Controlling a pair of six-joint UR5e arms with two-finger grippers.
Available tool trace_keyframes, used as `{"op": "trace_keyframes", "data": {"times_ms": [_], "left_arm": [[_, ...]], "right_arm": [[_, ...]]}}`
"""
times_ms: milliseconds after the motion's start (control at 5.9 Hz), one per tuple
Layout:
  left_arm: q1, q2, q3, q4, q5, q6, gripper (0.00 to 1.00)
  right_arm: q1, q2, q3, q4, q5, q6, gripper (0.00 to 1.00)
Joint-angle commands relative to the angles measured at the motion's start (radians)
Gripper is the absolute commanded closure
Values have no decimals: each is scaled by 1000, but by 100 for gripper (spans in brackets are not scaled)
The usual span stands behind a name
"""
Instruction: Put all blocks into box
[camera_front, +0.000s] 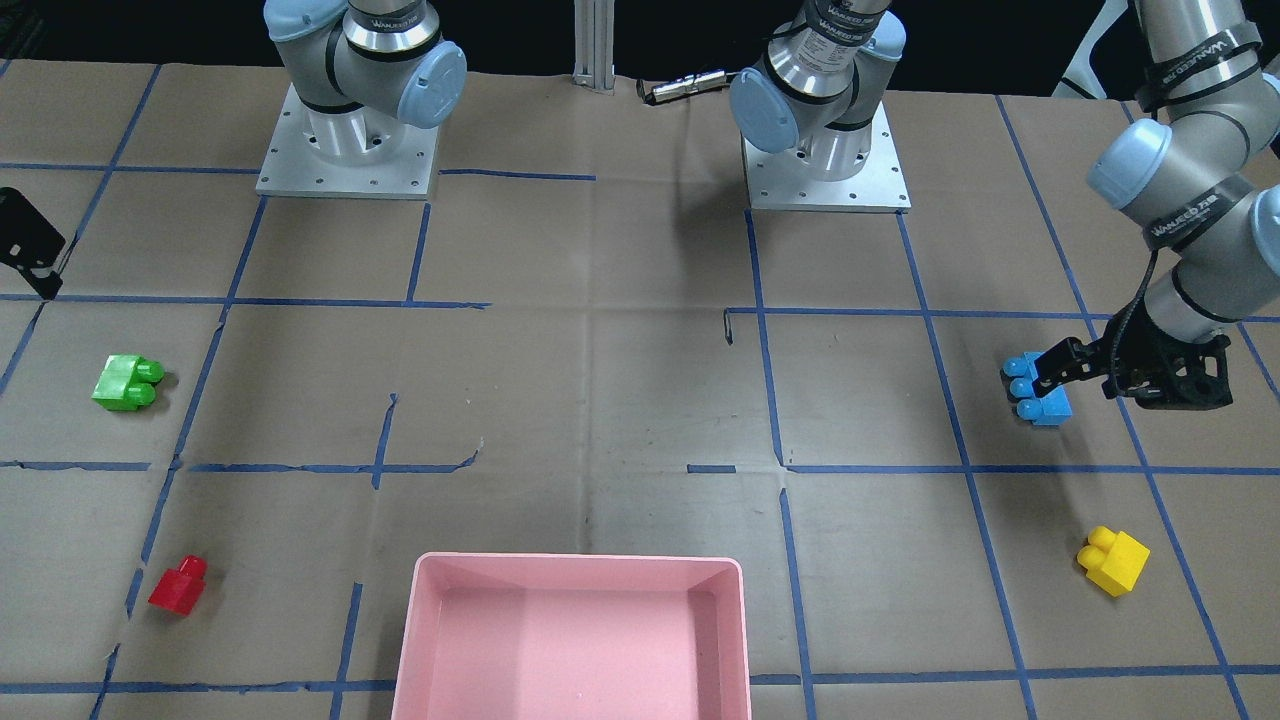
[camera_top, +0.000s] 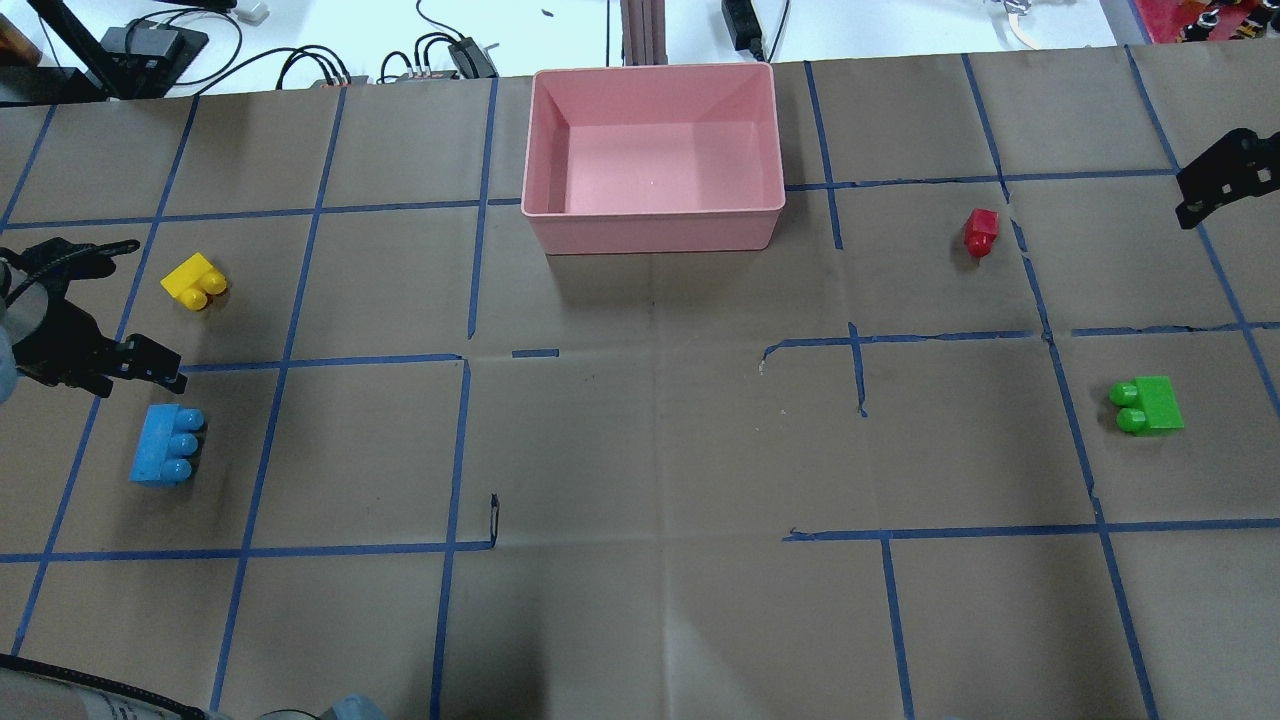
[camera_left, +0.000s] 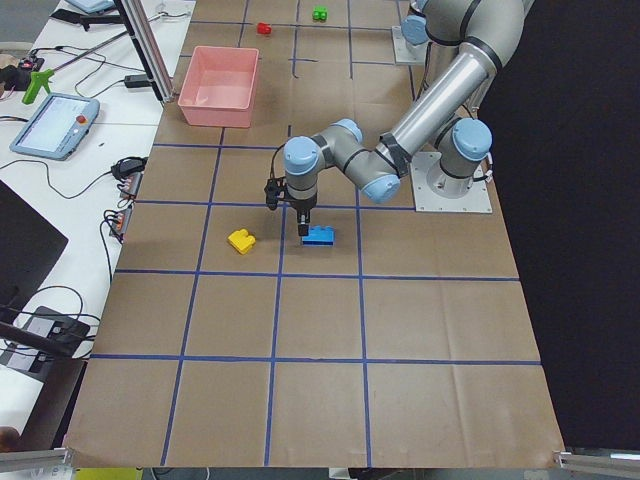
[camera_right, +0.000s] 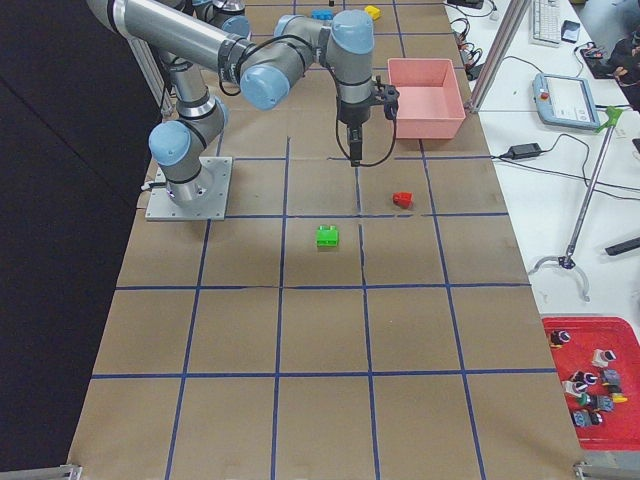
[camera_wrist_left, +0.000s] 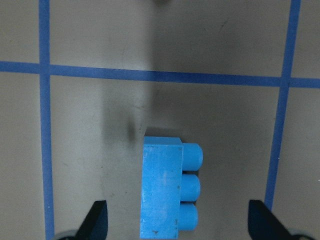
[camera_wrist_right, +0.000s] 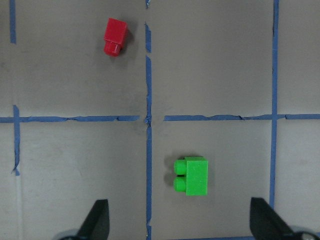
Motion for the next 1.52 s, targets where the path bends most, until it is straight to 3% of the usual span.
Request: {"op": "trace_keyframes", "data": {"times_ms": [0,169,508,1355], "left_arm": [[-8,-35,-6,85,12,78,2],[27,-48,-8,87,6,81,2],[44,-112,-8,106,1,120,2],[41,-89,-63,113,-1,114,2]], "right_arm": [[-76,128,25,-189,-11,-84,0],[-77,189,41,-275,-13,-89,0],[-77,201,155,-293,-8,-88,0],[-152,209,393,-523,-4,-208,1]]}}
